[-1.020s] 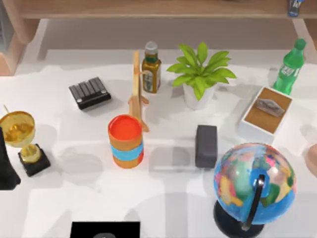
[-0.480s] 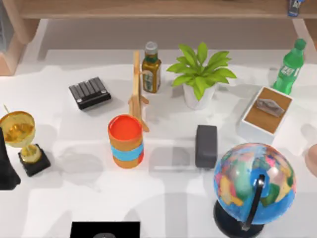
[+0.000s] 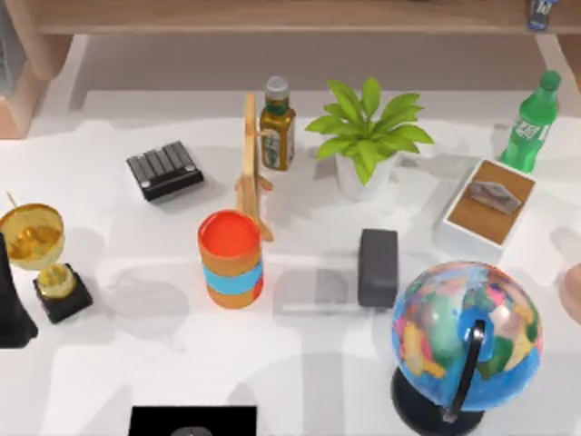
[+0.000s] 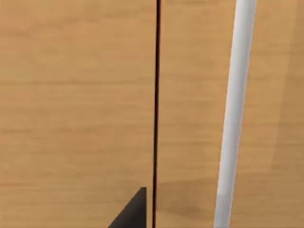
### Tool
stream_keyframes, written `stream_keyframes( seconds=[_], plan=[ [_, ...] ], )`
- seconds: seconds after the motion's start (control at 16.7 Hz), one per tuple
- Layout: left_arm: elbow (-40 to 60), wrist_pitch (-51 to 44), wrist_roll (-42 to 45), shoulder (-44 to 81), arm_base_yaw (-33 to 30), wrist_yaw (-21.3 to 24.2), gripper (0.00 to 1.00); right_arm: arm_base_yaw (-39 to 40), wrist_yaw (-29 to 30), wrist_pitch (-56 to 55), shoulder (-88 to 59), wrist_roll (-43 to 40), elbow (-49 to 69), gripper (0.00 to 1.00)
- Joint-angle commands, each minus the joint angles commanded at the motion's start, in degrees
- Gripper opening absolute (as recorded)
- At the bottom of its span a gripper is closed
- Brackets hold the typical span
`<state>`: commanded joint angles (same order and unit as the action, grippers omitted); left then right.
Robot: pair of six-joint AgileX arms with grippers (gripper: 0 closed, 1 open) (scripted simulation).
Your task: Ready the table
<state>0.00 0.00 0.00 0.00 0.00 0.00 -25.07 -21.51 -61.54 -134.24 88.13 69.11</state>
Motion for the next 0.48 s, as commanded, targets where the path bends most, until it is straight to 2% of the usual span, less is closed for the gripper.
stream_keyframes(
  seconds=[0.24, 0.48],
  plan=[
    [0.0, 0.0, 0.0, 0.0, 0.0, 0.0, 1.0, 3.2, 4.21, 1.89, 10.81, -7.39, -7.06, 1.0],
    [0.0, 0.0, 0.0, 0.0, 0.0, 0.0, 1.0, 7.83, 10.35, 6.91, 30.99, -20.27, -18.35, 1.0]
  ],
)
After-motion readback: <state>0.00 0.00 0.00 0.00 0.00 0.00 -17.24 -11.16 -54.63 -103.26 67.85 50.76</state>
